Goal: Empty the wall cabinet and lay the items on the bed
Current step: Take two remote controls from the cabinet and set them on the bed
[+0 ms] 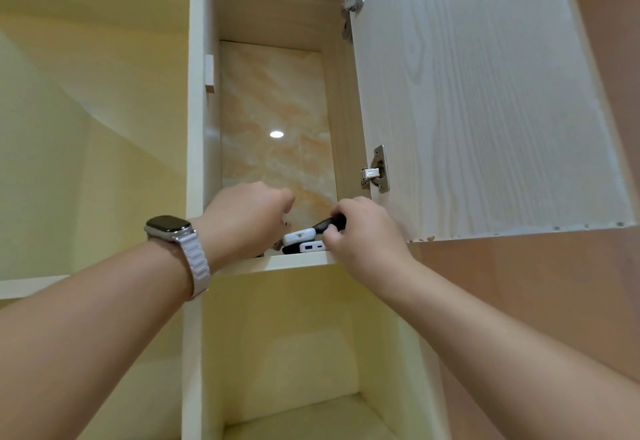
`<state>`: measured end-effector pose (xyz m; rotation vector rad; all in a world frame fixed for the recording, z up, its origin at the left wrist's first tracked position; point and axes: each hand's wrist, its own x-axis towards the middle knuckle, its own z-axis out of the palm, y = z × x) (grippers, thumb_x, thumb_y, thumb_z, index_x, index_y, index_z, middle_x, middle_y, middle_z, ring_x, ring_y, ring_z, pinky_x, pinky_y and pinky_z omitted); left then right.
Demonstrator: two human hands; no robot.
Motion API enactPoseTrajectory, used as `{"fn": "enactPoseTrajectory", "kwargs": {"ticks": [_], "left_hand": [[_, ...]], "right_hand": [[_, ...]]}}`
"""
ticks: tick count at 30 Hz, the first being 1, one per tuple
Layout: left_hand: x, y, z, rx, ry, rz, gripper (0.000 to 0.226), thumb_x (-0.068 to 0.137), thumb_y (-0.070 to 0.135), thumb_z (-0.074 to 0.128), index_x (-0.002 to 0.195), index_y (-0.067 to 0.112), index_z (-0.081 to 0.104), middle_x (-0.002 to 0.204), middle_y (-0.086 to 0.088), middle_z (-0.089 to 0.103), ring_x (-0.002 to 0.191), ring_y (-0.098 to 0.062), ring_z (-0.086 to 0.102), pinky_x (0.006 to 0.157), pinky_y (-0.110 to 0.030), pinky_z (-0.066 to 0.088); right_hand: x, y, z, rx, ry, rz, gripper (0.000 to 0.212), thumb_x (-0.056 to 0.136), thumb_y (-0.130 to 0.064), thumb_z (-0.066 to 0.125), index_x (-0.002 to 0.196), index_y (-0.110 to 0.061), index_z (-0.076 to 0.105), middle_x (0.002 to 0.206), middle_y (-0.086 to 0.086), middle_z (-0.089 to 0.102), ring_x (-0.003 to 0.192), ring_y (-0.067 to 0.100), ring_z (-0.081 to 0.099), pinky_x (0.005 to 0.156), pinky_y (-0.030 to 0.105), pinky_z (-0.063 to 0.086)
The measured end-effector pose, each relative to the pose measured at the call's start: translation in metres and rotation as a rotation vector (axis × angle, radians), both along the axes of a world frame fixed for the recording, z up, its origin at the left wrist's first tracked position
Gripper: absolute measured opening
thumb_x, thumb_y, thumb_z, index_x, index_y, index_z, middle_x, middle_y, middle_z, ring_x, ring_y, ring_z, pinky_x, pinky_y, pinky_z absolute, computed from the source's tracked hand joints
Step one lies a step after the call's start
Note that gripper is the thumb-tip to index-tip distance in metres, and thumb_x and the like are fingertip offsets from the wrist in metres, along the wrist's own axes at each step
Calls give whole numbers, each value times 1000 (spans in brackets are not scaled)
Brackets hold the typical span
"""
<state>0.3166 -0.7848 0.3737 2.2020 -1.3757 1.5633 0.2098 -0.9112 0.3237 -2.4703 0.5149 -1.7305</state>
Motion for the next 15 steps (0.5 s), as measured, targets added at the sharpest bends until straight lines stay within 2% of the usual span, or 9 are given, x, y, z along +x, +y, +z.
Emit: {"fn": "enactPoseTrajectory", "kwargs": {"ticks": [3, 6, 8, 11, 14, 15], "left_hand": [[-6, 13, -6, -117, -21, -86, 20, 90, 25, 46, 104, 20, 58, 78, -4, 61, 72, -30, 56, 50, -29, 32], [-11, 31, -20, -341, 11, -272, 15, 88, 22, 54, 100, 19, 62, 69, -5, 64, 63, -31, 55, 50, -30, 39], [-13, 38, -34, -447, 6, -395, 12, 85, 20, 61, 96, 17, 65, 63, -4, 63, 57, -31, 53, 49, -31, 41], [-14, 41, -56, -501, -51, -489, 12, 81, 19, 63, 89, 13, 68, 57, -3, 63, 47, -30, 52, 44, -30, 42], [-16, 40, -67, -530, -89, -509, 14, 76, 17, 62, 86, 10, 68, 55, -1, 62, 42, -23, 42, 42, -23, 34], [-16, 40, -68, -537, -91, -509, 14, 76, 16, 62, 86, 10, 68, 54, -1, 61, 41, -23, 42, 42, -23, 33]], "right_hand": [[-8, 1, -18, -85, -146, 81, 16, 88, -21, 61, 101, -11, 65, 102, 0, 61, 89, 19, 58, 78, 34, 49], [-19, 1, -36, -115, -265, 153, 16, 85, -21, 69, 99, -15, 66, 96, -5, 62, 86, 11, 57, 74, 21, 44], [-24, 1, -48, -121, -330, 178, 18, 82, -19, 73, 98, -15, 66, 94, -7, 63, 86, 7, 57, 74, 18, 43], [-27, 1, -63, -116, -429, 218, 21, 79, -16, 77, 96, -12, 65, 94, -3, 65, 84, 6, 58, 77, 15, 44], [-31, 2, -74, -135, -478, 209, 24, 76, -13, 79, 92, -9, 62, 95, 0, 63, 85, 5, 53, 77, 0, 36], [-33, 2, -76, -131, -483, 204, 26, 75, -12, 81, 90, -9, 60, 94, 0, 62, 84, 6, 51, 75, -1, 35]]}}
